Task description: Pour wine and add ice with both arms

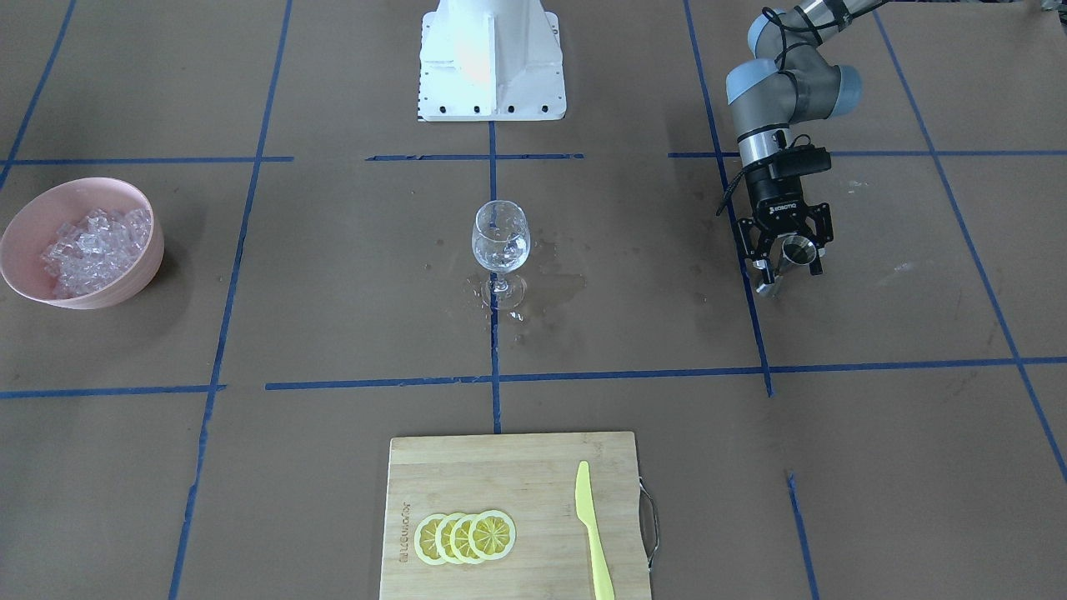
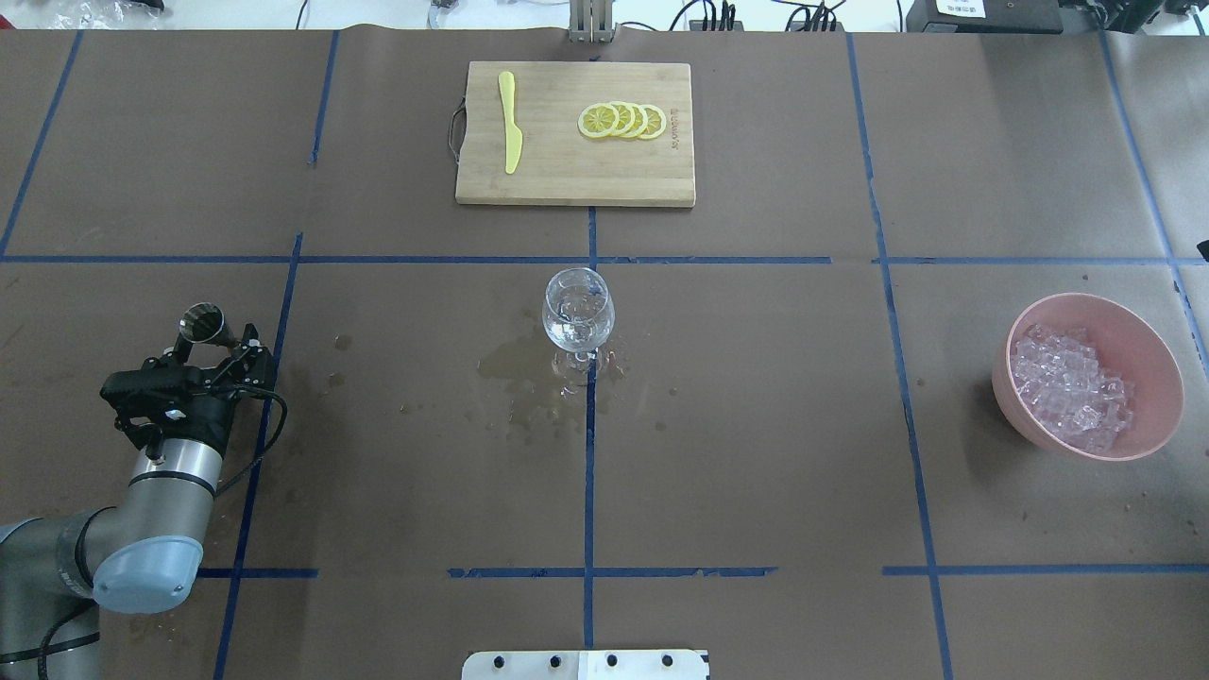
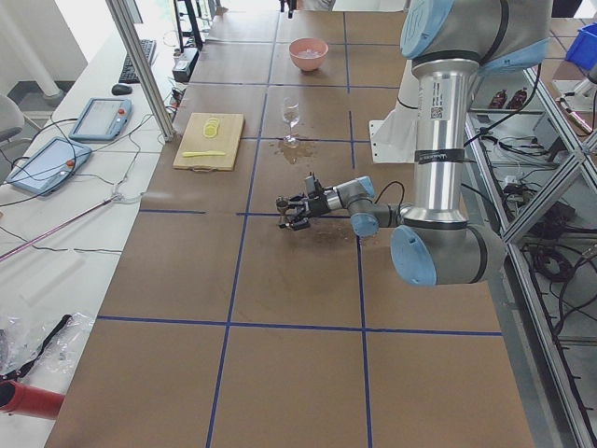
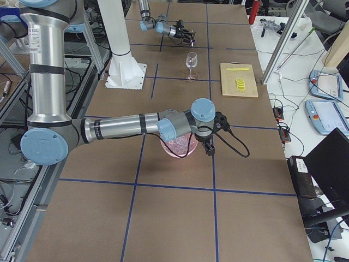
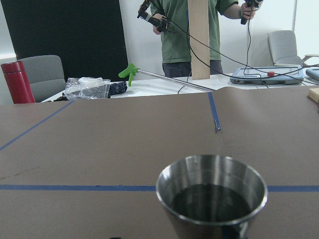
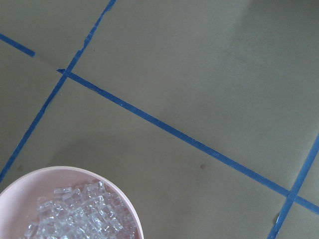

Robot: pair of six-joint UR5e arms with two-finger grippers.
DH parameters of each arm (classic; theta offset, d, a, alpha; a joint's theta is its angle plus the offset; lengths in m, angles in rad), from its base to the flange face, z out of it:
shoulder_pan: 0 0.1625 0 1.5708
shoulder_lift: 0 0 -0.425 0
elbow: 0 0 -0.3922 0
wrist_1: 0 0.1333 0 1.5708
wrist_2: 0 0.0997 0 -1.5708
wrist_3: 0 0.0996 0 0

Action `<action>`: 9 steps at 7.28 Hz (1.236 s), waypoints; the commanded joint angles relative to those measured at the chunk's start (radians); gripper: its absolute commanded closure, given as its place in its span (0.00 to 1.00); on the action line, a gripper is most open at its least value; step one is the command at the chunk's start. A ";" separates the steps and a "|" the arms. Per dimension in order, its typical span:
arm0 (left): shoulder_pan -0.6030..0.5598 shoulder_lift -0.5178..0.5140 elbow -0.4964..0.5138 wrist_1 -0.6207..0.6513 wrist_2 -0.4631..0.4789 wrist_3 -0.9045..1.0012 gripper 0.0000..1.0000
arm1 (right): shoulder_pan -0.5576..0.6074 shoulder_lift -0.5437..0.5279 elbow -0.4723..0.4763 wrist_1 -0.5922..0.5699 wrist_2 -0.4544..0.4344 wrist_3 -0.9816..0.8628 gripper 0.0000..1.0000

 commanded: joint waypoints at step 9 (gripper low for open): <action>-0.054 -0.021 -0.003 -0.466 -0.004 0.446 1.00 | 0.001 -0.005 0.017 0.000 0.002 0.002 0.00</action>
